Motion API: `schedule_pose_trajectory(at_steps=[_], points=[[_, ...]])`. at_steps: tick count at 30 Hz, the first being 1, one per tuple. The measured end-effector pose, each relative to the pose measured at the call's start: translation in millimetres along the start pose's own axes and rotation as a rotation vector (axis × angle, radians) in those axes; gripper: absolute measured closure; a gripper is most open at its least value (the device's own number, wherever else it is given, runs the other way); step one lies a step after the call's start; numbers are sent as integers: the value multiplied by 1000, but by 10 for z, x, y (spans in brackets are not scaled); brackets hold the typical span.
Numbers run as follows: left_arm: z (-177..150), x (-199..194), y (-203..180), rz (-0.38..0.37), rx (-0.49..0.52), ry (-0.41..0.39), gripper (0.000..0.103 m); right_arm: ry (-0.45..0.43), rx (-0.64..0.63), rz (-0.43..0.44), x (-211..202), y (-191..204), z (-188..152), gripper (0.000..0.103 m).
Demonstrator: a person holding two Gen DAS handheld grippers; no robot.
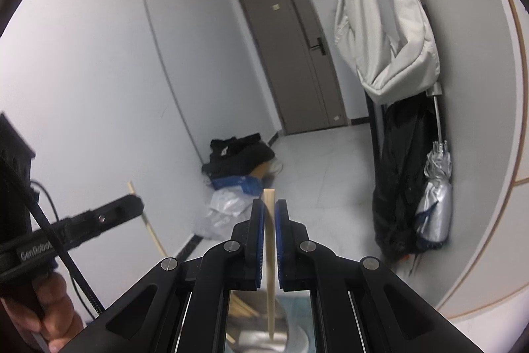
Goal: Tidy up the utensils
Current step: 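Carry both held chopsticks up above the white utensil holder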
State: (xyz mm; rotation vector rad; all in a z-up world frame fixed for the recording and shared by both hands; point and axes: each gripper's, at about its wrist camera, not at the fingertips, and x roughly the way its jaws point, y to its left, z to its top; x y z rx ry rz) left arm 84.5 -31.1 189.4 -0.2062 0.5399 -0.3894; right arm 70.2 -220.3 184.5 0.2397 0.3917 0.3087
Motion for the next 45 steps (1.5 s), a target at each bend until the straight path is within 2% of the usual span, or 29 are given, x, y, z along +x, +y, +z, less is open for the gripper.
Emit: schedule_pose_trajectory(at_steps=[9,12,17,26,33,41,45], points=[[37,250,232,55,14,-21,102,-9,-11,14,473,19,58,98],[-30,335,344,85,-10,-28,102,-7,-21,28,619,43,16,97],[-221,432,530,87,-81,-50,102,-8,-69,53,772,114,-86,97],[-463,534,644,73,-165,-83,102,33,-202,99,945,225,-374,97],[-635,568,677,60,-174,-46,102,23,-345,140,855,356,-672,97],[-809,561,630,4,-152,-11,102,110,-386,110,918,399,-992,97],[-865,650,625,-27,-136,43,102,165,-391,90,1020,370,-1126,97]])
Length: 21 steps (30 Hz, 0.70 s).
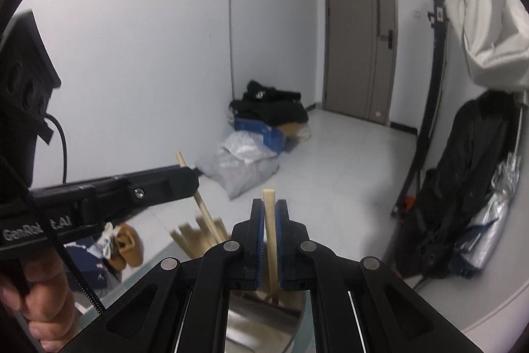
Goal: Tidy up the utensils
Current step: 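Carry both held chopsticks up above the white utensil holder, then open both grippers to drop the chopsticks into the holder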
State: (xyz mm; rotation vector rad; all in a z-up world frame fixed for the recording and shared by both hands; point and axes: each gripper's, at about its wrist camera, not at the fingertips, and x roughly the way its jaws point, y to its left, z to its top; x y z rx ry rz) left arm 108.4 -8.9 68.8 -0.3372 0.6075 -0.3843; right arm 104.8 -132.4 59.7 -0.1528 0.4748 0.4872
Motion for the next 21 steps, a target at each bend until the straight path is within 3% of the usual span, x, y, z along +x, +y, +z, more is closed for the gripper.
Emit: schedule_pose_trajectory(at_steps=[12,17,19,21], points=[[-134,158,183,-83,-46,191,101,110,139,18,39,-96,-327,94],[-86,58,151,-44,-41,193,101,89,186,-4,-172,-113,-398,94],[-79,-6,101,-22,-17,188,97,72,208,-17,-298,-135,-417,91],[-91,-67,37,-5,18,185,86,57,233,-31,-430,-160,-442,85]])
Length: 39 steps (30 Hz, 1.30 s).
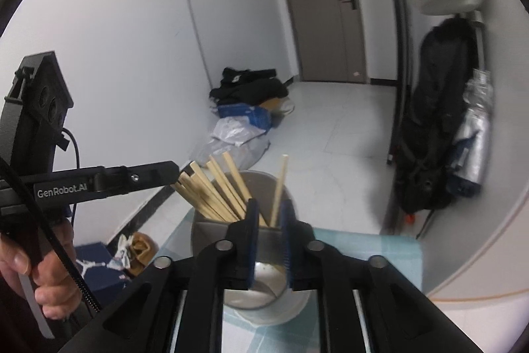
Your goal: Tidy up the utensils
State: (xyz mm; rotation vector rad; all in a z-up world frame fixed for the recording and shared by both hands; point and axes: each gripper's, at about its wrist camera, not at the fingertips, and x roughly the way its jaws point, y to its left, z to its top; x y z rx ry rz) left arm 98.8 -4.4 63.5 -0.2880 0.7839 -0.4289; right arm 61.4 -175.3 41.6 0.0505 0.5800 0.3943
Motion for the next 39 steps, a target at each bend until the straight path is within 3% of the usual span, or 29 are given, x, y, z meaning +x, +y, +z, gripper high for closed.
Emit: schedule_pose_trajectory(at_steps=[5,7,9,12,16,22,26,30,39], points=[[-105,-235,-126,89,27,-17,80,-58,39,-10,-351,9,-47,82],[-133,-348,-181,129,33,-46,69,-83,41,-8,-474,45,-64,76],[-161,-458,-220,155,36,-84,50,-106,36,-7,-601,98,-92,70],[-235,-645,-307,209,32,-147,33,-147,28,-5,-783,171,-132,61],[-325,-814,-392,262,31,-219,25,-187,30,-15,-992,233,-205,44],[-445,-975,-504,352,108,-292,17,-232,56,-35,-1165,261,-314,26],[-515,-1091,-468,375,89,-346,6,-242,55,-42,-1214,306,-386,20],[-588,-1135,-468,383,89,-382,2,-283,36,-68,-1282,378,-448,5],[-791,-1010,-429,413,122,-382,2,-302,25,-130,-1278,385,-633,0]])
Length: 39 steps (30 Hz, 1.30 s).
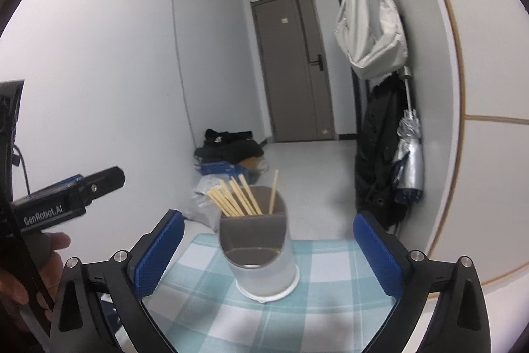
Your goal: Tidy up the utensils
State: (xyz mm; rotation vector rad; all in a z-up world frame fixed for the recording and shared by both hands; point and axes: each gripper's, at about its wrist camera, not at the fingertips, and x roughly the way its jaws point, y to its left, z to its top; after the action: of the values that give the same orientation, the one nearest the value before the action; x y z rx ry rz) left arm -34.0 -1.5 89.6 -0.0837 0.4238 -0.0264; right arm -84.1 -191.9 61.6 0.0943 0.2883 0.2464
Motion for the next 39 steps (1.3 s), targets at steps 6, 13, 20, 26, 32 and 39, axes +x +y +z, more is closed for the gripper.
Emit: schedule_pose_trajectory(at_steps=[6,13,20,26,32,39], points=[[-91,104,74,8,-49,19,2,14,-29,-35,20,-24,-79,0],[-171,172,87,-4,-37,36,2,36,-25,-49,71,-14,-112,0],[-191,176,83,-9,-41,52,2,48,-37,-66,109,3,-137,0],[-186,162,143,2,-62,57,2,54,-21,-84,117,-17,-138,0],[-189,128,139,-9,-52,58,2,50,-13,-90,105,-19,-139,0],[-179,127,125,-15,-49,55,2,47,-13,-88,107,-18,-141,0]])
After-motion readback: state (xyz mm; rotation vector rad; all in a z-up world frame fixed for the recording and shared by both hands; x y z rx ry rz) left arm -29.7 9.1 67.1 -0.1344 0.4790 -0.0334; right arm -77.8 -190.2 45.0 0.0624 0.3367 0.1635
